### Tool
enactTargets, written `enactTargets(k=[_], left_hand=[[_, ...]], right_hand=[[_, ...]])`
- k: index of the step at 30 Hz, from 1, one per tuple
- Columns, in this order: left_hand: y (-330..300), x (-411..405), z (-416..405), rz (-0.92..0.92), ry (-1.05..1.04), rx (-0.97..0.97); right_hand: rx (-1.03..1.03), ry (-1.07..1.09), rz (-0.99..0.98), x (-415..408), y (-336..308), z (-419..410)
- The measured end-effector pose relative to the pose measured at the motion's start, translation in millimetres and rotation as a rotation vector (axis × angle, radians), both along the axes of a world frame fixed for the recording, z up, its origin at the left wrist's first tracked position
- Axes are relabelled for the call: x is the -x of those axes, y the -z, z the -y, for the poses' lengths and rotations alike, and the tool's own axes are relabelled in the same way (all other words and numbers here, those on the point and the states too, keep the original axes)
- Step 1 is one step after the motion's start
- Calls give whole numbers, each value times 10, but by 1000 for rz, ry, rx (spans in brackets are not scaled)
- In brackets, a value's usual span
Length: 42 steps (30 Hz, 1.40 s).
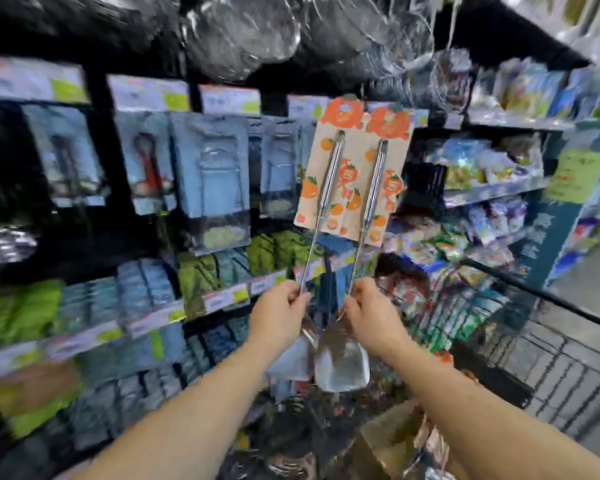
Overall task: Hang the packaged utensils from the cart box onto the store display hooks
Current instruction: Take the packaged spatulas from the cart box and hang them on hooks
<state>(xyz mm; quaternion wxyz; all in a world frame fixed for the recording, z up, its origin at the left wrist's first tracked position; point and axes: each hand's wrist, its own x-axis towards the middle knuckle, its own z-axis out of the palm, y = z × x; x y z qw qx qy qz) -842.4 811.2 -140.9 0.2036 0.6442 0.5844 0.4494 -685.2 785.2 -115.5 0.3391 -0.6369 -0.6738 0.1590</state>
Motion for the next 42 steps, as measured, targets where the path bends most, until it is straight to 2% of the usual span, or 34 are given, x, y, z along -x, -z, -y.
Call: enactTargets(k=[3,9,15,21,26,31,35,42], left_hand=[[-288,792,384,39,-108,-76],[-593,2667,1470,-17,-329,-200],[-873,4520,2800,-64,-539,-249],[-1364,5853,3729,-21,-737,-307],[-1873,6538,3981,-50,-861,-411],[-2366,6893,3962,-90,-924,-475],[-2760,7097,3780,-106,-944,-514],[-3309,7495,3438,-105,-935,-624]], right_hand=[[-98,-125,-12,751,-323,175],[-227,-354,38,2552,-706,830],[-265,-638,-59,4429,-971,1802],[-295,-825,-82,5892,-1476,2491],[-381,-859,-70,6672,-2042,2707],[-443,-857,-82,7246,-2519,2554],[-498,-888,-150,7509,-2917,2359],[-577,-842,-154,7839,-3615,1998]])
